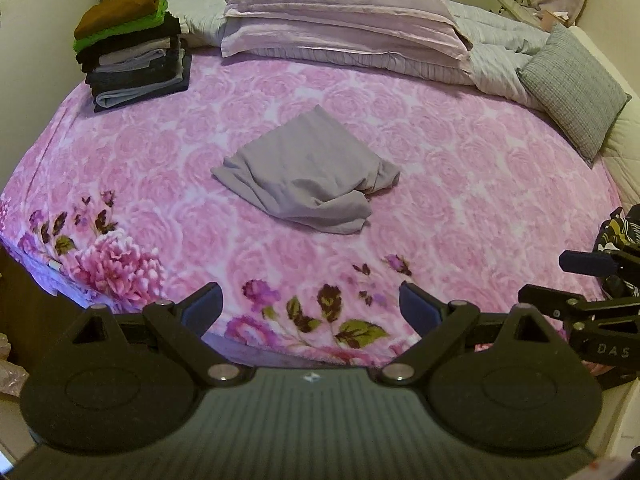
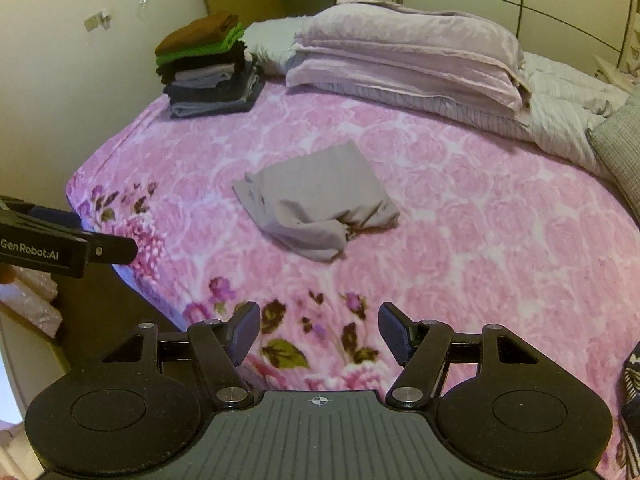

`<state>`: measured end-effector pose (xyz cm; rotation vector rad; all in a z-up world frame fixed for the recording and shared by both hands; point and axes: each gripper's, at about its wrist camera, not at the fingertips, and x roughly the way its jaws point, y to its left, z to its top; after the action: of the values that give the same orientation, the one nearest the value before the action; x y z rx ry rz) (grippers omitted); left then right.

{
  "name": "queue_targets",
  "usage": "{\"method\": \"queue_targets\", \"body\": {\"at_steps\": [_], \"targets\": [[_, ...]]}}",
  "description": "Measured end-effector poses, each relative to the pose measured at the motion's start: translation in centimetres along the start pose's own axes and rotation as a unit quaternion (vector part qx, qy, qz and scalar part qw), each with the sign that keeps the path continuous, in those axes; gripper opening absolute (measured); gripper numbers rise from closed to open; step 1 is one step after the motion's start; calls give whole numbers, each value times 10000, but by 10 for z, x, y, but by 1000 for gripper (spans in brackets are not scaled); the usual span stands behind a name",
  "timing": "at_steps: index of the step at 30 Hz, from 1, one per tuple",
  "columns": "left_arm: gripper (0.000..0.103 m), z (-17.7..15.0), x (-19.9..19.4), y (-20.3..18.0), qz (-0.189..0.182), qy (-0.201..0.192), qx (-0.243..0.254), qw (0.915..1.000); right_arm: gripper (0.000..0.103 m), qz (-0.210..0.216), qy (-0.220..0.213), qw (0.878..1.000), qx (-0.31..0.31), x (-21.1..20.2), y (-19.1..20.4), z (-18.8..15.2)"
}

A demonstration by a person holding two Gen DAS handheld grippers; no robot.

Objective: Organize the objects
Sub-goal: 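Lower both grippers to the hem of the crumpled grey tank top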

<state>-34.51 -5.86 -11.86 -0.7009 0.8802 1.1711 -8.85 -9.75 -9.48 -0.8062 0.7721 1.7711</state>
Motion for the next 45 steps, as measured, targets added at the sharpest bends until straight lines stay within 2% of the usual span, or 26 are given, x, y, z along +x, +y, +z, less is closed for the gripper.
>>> {"method": "queue_targets", "body": {"at_steps": [10,17,23,27,31,34,42,45], "targets": [[93,27,34,30,-175,187,83,9996,63,-28,179,9997,-133,43,17,32],[93,77,74,72,-345,313,203,9987,63,-246,314,9992,2,88,26,79],[93,122,118,117,-478,482,301,9972,63,-537,417,9966,459,128,28,117],[93,141,158,148,-469,662,304,9962,63,-724,559,9930,744,157,28,132],[93,154,203,174,-375,915,88,9951,63,-874,836,9882,940,188,23,135],[89,157,231,189,-442,1068,-243,9930,63,-933,1033,9852,1002,209,14,135],[86,149,310,210,-283,1118,-1059,9877,63,-1031,1319,9832,729,277,-37,150],[75,143,337,214,-384,1050,-1436,9833,63,-952,1360,9847,535,312,-58,160]]}}
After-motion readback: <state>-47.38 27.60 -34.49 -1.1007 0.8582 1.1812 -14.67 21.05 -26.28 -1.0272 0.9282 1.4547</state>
